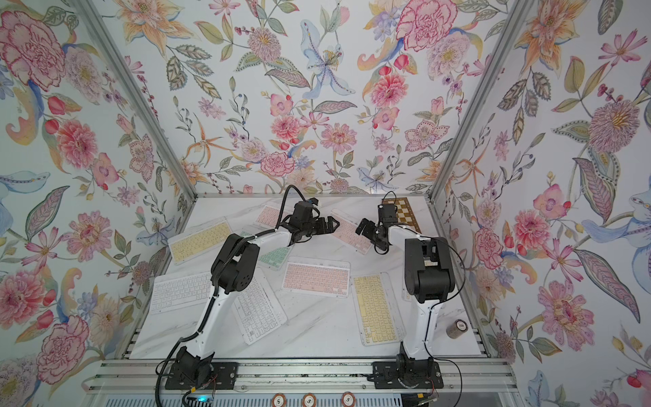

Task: Stack the numeric keypads
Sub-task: Adjust the numeric keypad at the center of the board.

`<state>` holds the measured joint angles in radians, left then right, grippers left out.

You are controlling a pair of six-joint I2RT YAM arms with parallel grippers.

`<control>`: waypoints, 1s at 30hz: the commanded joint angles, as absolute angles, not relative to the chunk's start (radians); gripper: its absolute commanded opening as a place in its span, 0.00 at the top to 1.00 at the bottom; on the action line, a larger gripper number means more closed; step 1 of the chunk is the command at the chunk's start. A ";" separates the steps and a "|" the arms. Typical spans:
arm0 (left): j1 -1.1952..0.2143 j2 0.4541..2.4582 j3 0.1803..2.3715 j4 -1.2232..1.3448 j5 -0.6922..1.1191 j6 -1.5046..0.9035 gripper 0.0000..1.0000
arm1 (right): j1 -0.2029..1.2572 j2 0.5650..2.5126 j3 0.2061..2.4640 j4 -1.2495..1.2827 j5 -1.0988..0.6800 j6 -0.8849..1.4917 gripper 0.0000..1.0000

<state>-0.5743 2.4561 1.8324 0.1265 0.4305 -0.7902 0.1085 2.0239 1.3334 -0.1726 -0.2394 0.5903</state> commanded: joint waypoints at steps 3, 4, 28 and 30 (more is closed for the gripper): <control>-0.627 2.387 1.707 0.143 0.500 -0.832 0.00 | 0.124 2.073 1.374 -0.228 -0.263 0.558 0.01; -0.626 2.371 1.685 0.148 0.500 -0.833 0.01 | 0.124 2.076 1.381 -0.234 -0.260 0.553 0.01; -0.566 2.460 1.949 -0.224 0.141 -0.541 0.01 | 0.149 2.040 1.365 -0.301 -0.171 0.472 0.01; -0.568 2.463 1.935 -0.210 0.163 -0.548 0.01 | 0.149 2.052 1.375 -0.300 -0.172 0.469 0.01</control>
